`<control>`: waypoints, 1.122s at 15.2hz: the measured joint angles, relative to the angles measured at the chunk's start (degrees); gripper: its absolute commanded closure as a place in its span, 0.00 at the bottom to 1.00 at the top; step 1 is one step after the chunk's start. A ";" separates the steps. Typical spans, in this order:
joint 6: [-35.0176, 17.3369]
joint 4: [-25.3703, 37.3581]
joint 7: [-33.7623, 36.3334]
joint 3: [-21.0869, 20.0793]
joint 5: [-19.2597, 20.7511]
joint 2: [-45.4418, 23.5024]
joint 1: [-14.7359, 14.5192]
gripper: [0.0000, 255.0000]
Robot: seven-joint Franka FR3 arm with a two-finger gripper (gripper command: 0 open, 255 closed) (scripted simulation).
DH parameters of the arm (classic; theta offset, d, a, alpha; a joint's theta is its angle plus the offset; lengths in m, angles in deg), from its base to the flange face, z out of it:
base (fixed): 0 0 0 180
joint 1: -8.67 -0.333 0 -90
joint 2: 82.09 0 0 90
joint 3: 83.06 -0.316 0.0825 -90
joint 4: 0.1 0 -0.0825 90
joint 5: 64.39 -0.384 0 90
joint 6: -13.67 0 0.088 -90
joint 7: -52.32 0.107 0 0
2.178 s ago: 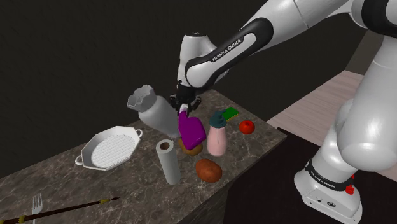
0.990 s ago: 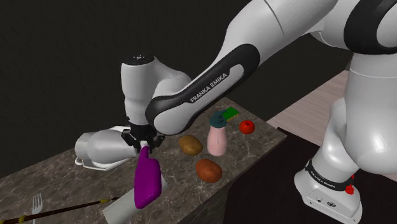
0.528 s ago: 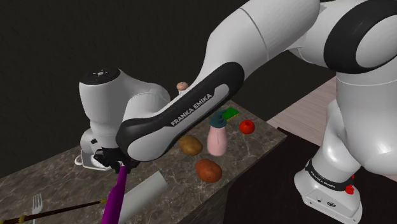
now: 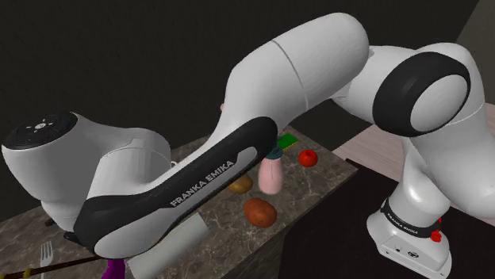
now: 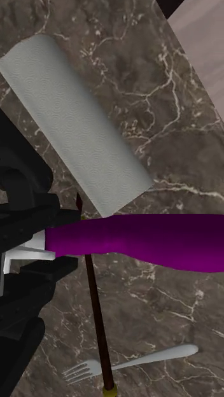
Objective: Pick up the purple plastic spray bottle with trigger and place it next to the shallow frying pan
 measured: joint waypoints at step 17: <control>-5.65 3.70 3.16 1.65 2.49 -8.79 -2.78 1.00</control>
